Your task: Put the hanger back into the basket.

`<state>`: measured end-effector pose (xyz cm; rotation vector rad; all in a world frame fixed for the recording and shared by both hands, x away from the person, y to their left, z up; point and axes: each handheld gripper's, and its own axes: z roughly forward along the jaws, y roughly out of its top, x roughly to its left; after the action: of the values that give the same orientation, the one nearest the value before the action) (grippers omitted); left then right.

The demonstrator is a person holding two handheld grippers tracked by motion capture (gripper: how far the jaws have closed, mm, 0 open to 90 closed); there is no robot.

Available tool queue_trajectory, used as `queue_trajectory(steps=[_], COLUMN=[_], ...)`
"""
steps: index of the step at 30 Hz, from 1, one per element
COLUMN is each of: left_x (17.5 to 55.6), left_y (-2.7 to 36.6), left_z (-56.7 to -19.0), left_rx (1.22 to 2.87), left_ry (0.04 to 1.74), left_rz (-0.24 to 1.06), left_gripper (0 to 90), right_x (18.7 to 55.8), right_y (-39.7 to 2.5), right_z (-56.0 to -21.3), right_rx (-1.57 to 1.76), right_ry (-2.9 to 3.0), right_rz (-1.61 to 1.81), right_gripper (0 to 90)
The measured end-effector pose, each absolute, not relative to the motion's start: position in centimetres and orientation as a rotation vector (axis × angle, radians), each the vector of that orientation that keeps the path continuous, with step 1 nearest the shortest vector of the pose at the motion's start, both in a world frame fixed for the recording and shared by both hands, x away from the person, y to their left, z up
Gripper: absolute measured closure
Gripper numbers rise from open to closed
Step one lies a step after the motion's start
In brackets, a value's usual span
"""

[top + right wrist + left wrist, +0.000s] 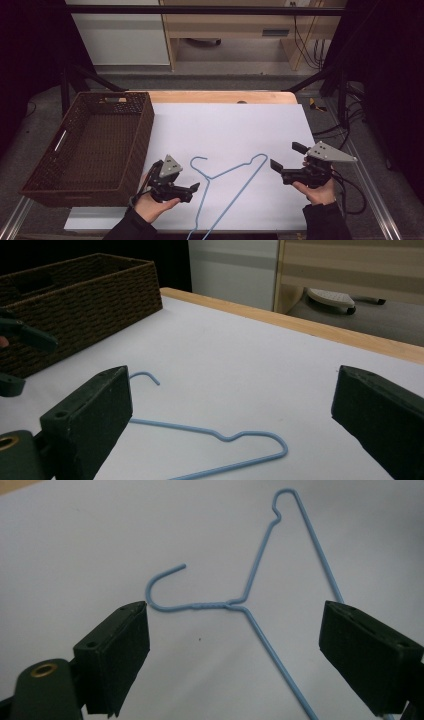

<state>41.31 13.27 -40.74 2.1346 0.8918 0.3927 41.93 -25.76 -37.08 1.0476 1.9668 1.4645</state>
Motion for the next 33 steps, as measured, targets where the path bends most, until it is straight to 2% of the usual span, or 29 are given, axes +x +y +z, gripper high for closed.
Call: queue_trajectory(steps=[11, 20, 33], left_x=[41.5, 41.8, 41.6], left_y=[11.0, 9.8, 8.2], left_z=[-43.7, -45.2, -46.4], left_rx=[2.237, 2.268, 2.321], left_ry=[0.916, 0.945, 1.007], left_rz=[0.328, 0.285, 0.263], left_gripper=[20.2, 34.3, 61.1], right_x=[42.1, 42.2, 42.3], right_y=[-25.6, -25.2, -25.0], right_z=[-37.3, -37.5, -37.6], right_rx=[1.043, 1.045, 1.041], right_ry=[1.983, 1.997, 2.007], right_rz=[1.457, 1.445, 1.44], right_gripper=[3.5, 3.6, 3.6])
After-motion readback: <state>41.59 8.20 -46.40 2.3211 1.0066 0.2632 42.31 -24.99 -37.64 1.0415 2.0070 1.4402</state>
